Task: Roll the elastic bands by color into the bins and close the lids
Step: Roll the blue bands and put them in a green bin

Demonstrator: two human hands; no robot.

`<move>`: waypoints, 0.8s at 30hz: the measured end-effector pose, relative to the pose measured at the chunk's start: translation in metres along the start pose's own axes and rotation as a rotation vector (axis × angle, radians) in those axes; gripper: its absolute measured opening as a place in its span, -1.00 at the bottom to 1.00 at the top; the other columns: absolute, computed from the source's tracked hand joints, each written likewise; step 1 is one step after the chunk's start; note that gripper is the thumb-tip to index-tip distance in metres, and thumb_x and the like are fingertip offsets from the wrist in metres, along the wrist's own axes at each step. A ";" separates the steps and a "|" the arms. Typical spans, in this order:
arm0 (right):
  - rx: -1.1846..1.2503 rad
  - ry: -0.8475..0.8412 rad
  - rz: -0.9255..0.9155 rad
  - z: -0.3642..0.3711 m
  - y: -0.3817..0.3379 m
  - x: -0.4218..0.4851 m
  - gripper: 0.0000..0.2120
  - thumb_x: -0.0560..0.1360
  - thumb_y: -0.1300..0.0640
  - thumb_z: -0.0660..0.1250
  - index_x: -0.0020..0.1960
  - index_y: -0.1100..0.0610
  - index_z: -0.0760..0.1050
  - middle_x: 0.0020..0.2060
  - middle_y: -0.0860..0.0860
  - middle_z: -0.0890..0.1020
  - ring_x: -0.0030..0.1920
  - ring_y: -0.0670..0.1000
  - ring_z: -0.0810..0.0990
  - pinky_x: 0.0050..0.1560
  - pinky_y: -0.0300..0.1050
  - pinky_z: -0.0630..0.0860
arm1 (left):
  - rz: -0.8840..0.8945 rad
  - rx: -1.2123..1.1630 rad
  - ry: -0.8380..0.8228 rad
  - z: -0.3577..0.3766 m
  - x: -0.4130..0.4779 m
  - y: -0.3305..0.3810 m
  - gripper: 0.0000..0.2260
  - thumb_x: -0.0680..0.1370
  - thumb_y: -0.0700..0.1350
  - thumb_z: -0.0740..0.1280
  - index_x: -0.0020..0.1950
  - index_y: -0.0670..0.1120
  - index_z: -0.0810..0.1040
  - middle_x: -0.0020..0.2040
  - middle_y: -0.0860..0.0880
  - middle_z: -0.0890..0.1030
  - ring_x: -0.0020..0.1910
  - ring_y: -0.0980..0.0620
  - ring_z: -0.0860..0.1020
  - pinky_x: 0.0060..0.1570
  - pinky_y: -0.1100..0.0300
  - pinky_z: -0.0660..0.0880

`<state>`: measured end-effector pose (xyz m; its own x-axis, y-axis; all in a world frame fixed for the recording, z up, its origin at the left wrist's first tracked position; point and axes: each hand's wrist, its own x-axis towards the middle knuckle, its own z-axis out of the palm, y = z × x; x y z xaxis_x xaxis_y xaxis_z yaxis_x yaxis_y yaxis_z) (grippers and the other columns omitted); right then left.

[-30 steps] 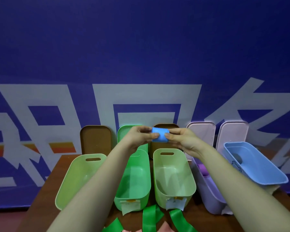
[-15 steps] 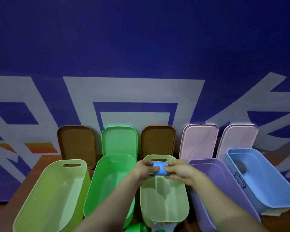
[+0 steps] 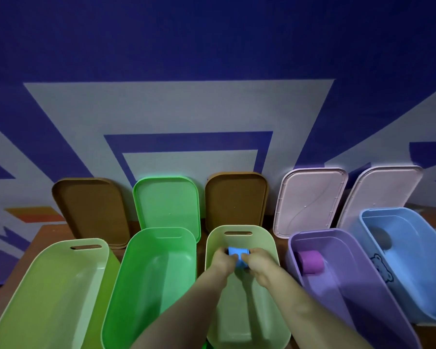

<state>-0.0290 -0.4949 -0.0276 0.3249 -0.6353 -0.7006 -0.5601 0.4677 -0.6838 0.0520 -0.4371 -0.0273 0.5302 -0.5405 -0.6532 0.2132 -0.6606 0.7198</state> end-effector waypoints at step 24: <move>0.148 0.083 0.005 0.007 -0.002 0.002 -0.83 0.53 0.38 0.23 0.06 0.30 0.55 -0.07 0.20 0.61 -0.25 0.05 0.53 -0.30 -0.18 0.44 | -0.058 -0.055 0.039 0.007 0.015 -0.006 -0.68 0.59 -0.28 0.24 0.34 -0.30 0.39 0.29 -0.24 0.51 0.27 -0.22 0.48 0.28 0.00 0.40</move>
<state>-0.0223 -0.4928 -0.0288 0.2552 -0.6785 -0.6889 -0.4413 0.5522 -0.7073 0.0524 -0.4452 -0.0425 0.5473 -0.4806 -0.6852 0.2886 -0.6601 0.6935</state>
